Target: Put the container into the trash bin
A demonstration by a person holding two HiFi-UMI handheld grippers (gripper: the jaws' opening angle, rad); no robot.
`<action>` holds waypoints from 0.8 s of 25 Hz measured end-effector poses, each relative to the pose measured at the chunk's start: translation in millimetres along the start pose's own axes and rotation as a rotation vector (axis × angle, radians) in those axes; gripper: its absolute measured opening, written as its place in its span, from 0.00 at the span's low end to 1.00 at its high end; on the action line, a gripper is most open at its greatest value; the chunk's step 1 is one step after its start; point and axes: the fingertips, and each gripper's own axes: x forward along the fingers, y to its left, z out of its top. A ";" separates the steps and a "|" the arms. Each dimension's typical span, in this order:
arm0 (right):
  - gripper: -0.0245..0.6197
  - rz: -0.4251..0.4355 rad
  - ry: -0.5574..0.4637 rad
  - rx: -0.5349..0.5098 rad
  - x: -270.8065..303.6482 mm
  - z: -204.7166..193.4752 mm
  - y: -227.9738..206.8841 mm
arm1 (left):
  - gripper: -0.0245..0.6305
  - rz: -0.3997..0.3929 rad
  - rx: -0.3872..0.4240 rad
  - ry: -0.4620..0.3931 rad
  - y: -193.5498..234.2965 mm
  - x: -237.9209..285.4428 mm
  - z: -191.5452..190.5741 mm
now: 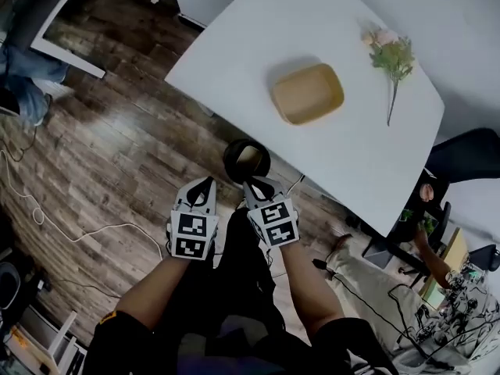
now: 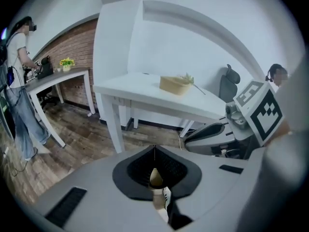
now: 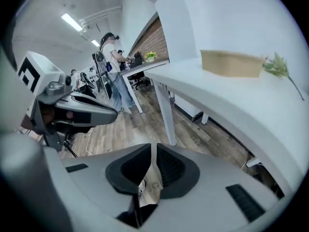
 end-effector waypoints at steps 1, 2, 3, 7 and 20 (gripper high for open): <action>0.12 -0.009 -0.022 0.001 -11.2 8.2 2.9 | 0.05 -0.002 0.006 -0.017 -2.6 -8.5 8.7; 0.12 -0.019 -0.043 0.001 -22.4 15.9 5.8 | 0.05 -0.005 0.009 -0.032 -5.3 -17.4 16.8; 0.12 -0.029 -0.063 -0.001 -33.5 23.4 9.1 | 0.05 -0.008 0.011 -0.046 -8.0 -26.7 24.4; 0.11 -0.054 -0.132 -0.003 -78.5 53.8 23.2 | 0.05 -0.018 0.018 -0.101 -19.3 -65.2 55.3; 0.11 -0.151 -0.286 -0.004 -173.2 112.4 43.9 | 0.05 -0.071 0.068 -0.270 -55.3 -137.4 130.5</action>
